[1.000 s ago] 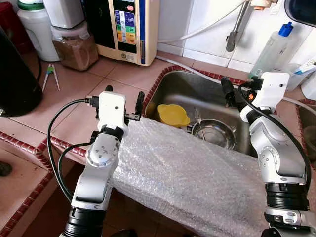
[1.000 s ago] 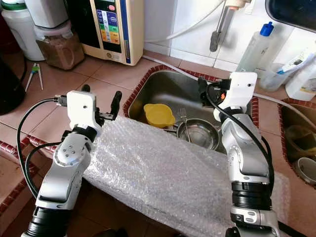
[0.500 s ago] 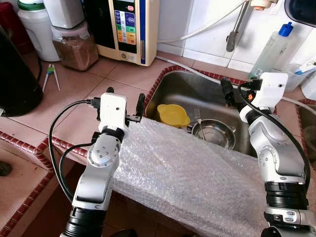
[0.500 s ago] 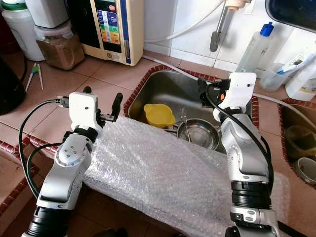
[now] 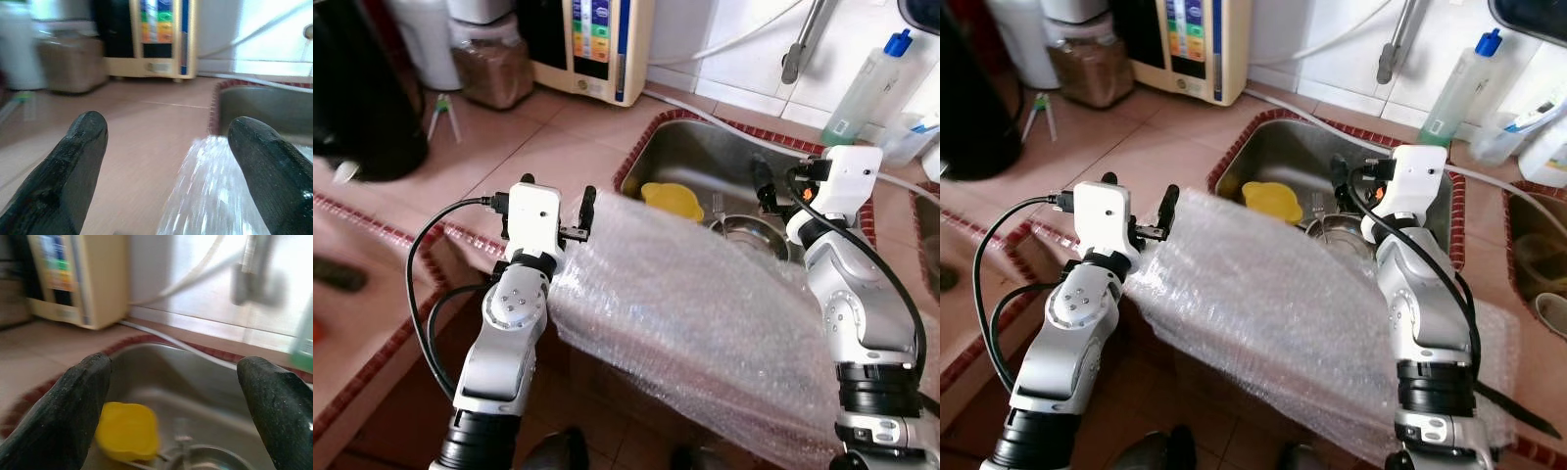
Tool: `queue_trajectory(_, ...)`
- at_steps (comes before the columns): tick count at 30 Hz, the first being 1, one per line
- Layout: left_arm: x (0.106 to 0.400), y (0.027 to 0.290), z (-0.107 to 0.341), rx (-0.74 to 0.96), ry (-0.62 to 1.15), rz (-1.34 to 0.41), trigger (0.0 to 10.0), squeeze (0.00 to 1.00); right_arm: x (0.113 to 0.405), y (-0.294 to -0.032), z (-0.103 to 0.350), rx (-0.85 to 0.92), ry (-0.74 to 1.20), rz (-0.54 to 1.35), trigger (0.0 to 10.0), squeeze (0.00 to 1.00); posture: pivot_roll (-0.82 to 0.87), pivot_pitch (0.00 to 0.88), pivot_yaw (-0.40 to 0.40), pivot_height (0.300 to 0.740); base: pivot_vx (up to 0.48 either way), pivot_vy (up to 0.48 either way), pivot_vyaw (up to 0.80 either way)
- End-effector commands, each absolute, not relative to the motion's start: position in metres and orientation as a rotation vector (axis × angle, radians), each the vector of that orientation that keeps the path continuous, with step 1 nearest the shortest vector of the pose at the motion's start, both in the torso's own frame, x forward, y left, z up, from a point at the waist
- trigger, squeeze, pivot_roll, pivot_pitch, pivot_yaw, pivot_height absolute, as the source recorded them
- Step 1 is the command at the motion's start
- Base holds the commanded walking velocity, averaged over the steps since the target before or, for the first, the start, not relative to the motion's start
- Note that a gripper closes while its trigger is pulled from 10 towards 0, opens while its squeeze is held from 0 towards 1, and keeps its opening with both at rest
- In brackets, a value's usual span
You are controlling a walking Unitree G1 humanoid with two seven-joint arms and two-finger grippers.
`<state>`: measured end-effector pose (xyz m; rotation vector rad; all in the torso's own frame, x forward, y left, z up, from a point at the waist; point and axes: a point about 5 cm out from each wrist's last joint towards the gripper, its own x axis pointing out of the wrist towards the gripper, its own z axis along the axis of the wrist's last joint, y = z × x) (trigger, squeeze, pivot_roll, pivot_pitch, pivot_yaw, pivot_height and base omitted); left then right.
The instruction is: Kitchen organization
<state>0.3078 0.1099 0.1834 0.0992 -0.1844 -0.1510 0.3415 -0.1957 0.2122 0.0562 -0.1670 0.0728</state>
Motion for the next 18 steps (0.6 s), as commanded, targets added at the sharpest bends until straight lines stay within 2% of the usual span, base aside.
queue_trajectory(1, 0.3078, 0.1089, 0.1826, 0.098, -0.174, -0.154, 10.0, 0.00, 0.3416, -0.1965, 0.2131, 0.063, -0.169, 0.072, 10.0, 0.29, -0.07, 0.085, -0.022, 0.740, -0.285, 0.000, 0.00)
queue_trajectory(16, 0.3088, 0.1069, 0.1823, 0.093, -0.169, -0.162, 10.0, 0.00, 0.3412, -0.1996, 0.2155, 0.061, -0.178, 0.057, 10.0, 0.30, -0.07, 0.083, -0.021, 0.740, -0.278, 0.000, 0.00)
queue_trajectory(18, 0.3090, 0.1064, 0.1821, 0.092, -0.169, -0.164, 10.0, 0.00, 0.3408, -0.2000, 0.2151, 0.061, -0.177, 0.054, 10.0, 0.29, -0.08, 0.082, -0.021, 0.740, 0.000, 0.000, 0.00)
